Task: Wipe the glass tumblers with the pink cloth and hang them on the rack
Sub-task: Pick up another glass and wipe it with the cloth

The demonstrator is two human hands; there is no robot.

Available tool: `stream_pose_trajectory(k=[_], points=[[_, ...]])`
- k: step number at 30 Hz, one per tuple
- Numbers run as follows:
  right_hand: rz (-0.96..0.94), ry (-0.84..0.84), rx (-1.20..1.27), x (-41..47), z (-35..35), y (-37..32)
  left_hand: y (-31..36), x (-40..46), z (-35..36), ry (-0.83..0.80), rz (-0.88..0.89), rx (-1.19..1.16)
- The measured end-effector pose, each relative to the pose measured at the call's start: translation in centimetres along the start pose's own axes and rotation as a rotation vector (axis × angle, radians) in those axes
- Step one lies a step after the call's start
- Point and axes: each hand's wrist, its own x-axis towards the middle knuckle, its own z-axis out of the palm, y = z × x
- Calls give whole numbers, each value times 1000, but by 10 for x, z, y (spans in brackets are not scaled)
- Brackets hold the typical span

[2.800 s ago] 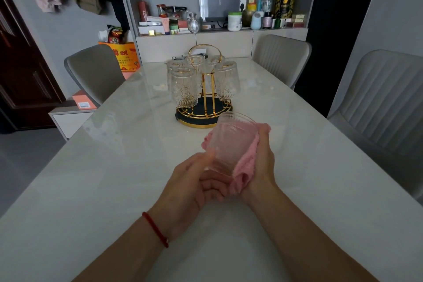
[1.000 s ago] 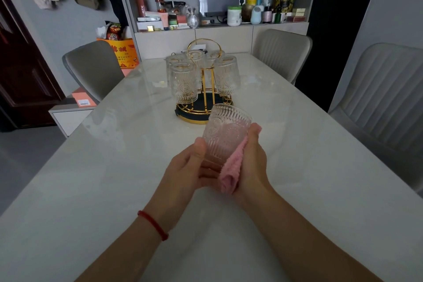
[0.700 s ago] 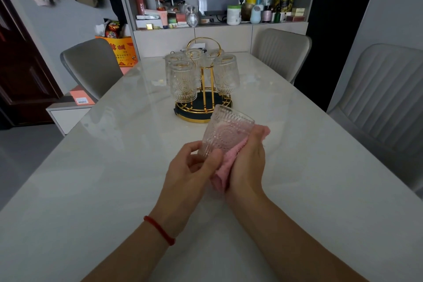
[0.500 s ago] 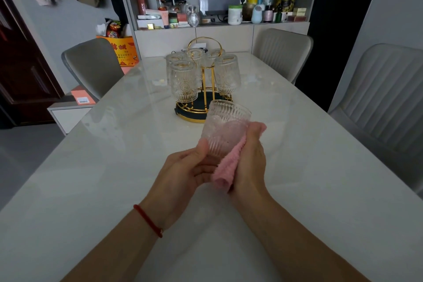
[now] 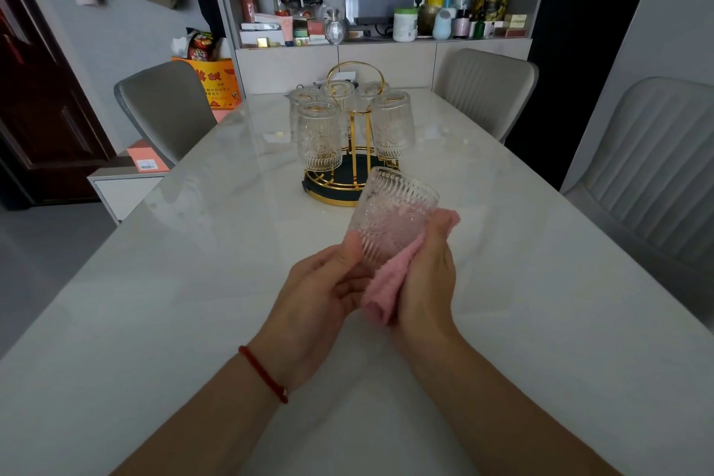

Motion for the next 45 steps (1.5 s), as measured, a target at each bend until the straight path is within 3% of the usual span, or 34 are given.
stream_pose_trajectory(k=[5,13,18,22,27,36,39,42,45], points=[[-25,21,3,0,-2,2,-2,1,1,-22,-82,45],[-97,8,-63,-9,-1,2,-3,2,-6,-63,-98,-72],[10,-39,23,2,-7,-9,5,4,-36,-257,-176,-103],[31,-142,119,11,-14,-22,13,4,-49,-320,-92,-196],[10,-190,221,15,-27,-35,19,14,-65,-185,-88,-333],[-348,-61,-27,-10,-17,-30,17,24,-69,-34,-78,-262],[-520,-236,-77,-23,-14,-19,15,26,-69,-12,-78,-218],[-754,-554,-555,-20,-13,6,15,23,-67,30,-57,-181],[-755,-737,-827,-16,-13,6,19,22,-73,126,-27,-107]])
